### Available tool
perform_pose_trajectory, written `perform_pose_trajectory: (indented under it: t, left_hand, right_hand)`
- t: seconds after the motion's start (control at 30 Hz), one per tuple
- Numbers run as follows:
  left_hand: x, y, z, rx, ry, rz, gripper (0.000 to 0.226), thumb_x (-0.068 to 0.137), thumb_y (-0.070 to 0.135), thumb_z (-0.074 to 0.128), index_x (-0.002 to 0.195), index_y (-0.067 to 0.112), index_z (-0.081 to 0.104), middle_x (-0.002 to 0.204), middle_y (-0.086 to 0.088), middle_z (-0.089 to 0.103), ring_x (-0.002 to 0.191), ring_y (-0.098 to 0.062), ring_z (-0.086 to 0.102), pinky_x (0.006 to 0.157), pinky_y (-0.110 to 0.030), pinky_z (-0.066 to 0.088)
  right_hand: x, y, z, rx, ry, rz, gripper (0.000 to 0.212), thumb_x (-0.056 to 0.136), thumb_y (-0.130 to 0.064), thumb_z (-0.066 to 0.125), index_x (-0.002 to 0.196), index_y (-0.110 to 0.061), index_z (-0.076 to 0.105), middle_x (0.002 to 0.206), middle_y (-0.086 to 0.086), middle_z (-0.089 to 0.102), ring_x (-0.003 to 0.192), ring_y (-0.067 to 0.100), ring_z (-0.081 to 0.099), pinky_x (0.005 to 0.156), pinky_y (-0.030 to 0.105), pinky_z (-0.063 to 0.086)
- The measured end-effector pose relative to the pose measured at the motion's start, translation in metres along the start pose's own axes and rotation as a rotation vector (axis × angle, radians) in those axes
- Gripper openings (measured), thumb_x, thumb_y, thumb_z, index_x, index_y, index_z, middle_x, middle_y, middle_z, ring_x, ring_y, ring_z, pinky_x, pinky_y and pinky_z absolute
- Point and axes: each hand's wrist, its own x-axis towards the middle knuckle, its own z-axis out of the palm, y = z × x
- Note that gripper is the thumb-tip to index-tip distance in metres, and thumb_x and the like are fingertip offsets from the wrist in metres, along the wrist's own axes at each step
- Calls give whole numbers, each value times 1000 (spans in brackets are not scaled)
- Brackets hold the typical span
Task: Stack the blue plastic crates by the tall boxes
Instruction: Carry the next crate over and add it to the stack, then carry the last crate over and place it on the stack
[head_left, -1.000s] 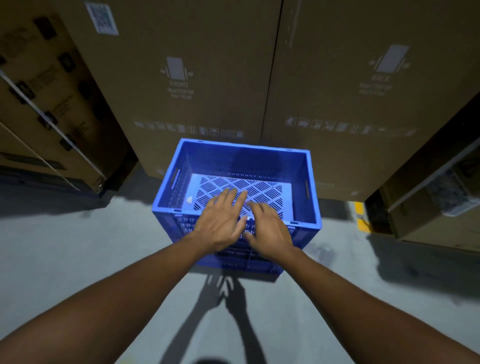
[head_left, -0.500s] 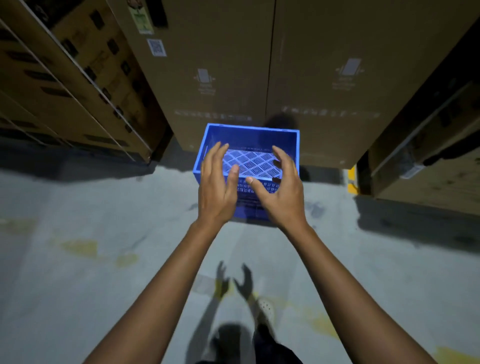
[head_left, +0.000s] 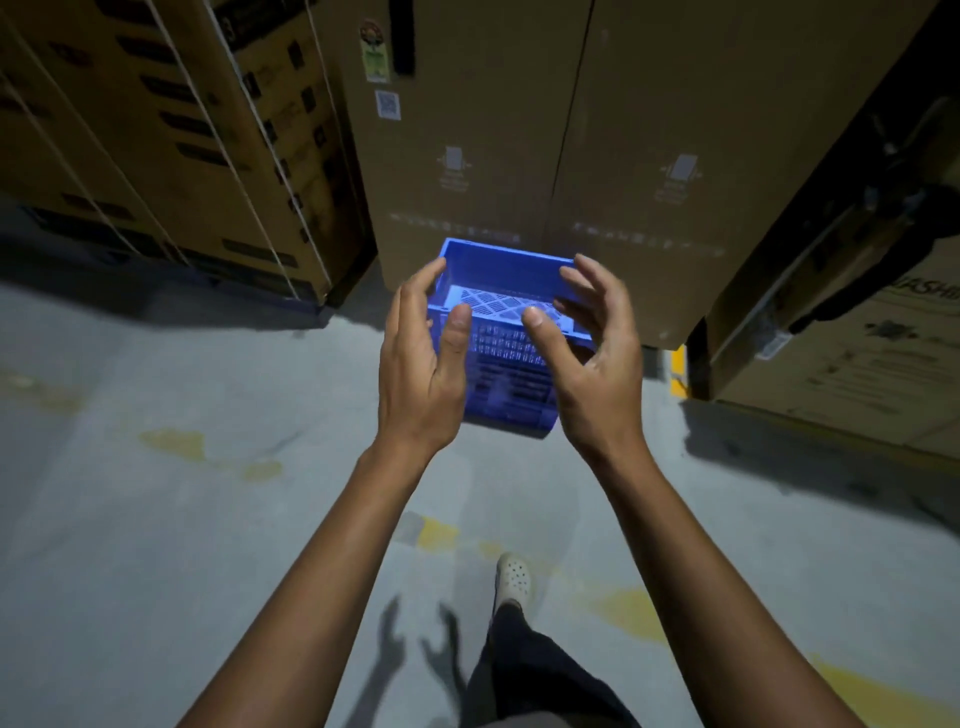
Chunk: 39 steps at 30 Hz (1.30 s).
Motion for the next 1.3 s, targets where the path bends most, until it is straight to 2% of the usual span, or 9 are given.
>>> perform_pose_trajectory:
  t: [0.07, 0.2, 0.33, 0.4, 0.53, 0.67, 0.97, 1.13, 1.3]
  left_hand:
    - [-20, 13, -22, -8, 13, -15, 53, 96, 48, 35, 140, 18, 41, 137, 8, 49, 121, 5, 45, 98, -12, 37]
    - [-50, 39, -53, -4, 39, -3, 56, 94, 51, 36, 139, 18, 41, 135, 9, 49, 120, 7, 45, 97, -15, 41]
    - [-78, 61, -72, 9, 74, -31, 58, 94, 54, 36, 141, 21, 40, 141, 2, 48, 128, -7, 46, 103, -34, 45]
    - [-93, 74, -75, 22, 90, -25, 56, 94, 53, 37, 141, 22, 40, 142, 0, 48, 130, -10, 46, 103, -39, 45]
    - [-121, 105, -72, 37, 110, 8, 52, 96, 51, 40, 139, 22, 42, 140, 0, 49, 129, -10, 47, 104, -42, 45]
    - [-150, 143, -57, 105, 125, 46, 44, 99, 44, 43, 137, 22, 44, 137, 3, 51, 126, -10, 49, 100, -39, 47]
    - [-237, 224, -6, 162, 173, 57, 40, 100, 41, 44, 136, 25, 45, 133, 9, 51, 122, -5, 50, 98, -32, 48]
    - [-297, 256, -26, 247, 211, 30, 42, 98, 45, 42, 137, 28, 43, 131, 16, 47, 120, -3, 48, 94, -26, 47]
    - [-372, 276, -76, 326, 288, -72, 46, 95, 49, 40, 137, 30, 43, 137, 11, 49, 119, -3, 48, 90, -18, 43]
  right_hand:
    - [-23, -17, 2, -1, -13, -17, 57, 88, -29, 69, 138, -17, 45, 134, -1, 55, 119, 6, 54, 82, 9, 44]
    - [-61, -46, 0, -18, -35, -49, 57, 88, -30, 68, 138, -20, 44, 133, -2, 55, 119, 6, 54, 82, 9, 45]
    - [-92, -67, -8, -19, -76, -75, 59, 87, -33, 68, 139, -19, 44, 132, -1, 56, 118, 7, 55, 81, 10, 46]
    - [-105, -75, -16, -5, -92, -84, 59, 86, -34, 68, 138, -19, 45, 130, -1, 57, 117, 9, 56, 81, 10, 46]
    - [-128, -88, -39, 30, -127, -79, 60, 84, -40, 68, 137, -23, 45, 128, -4, 58, 113, 11, 60, 88, 23, 50]
    - [-153, -102, -80, 93, -148, -84, 60, 84, -36, 69, 138, -21, 45, 128, -2, 58, 113, 13, 60, 80, 14, 49]
    - [-218, -117, -184, 156, -205, -38, 59, 85, -34, 68, 137, -21, 46, 129, -1, 59, 112, 14, 60, 80, 14, 50]
    - [-260, -139, -197, 196, -296, -33, 58, 84, -38, 66, 136, -22, 47, 128, -4, 59, 110, 11, 62, 79, 12, 48]
    - [-326, -166, -185, 246, -430, -30, 58, 85, -43, 66, 137, -27, 46, 130, -8, 58, 111, 6, 61, 81, 21, 54]
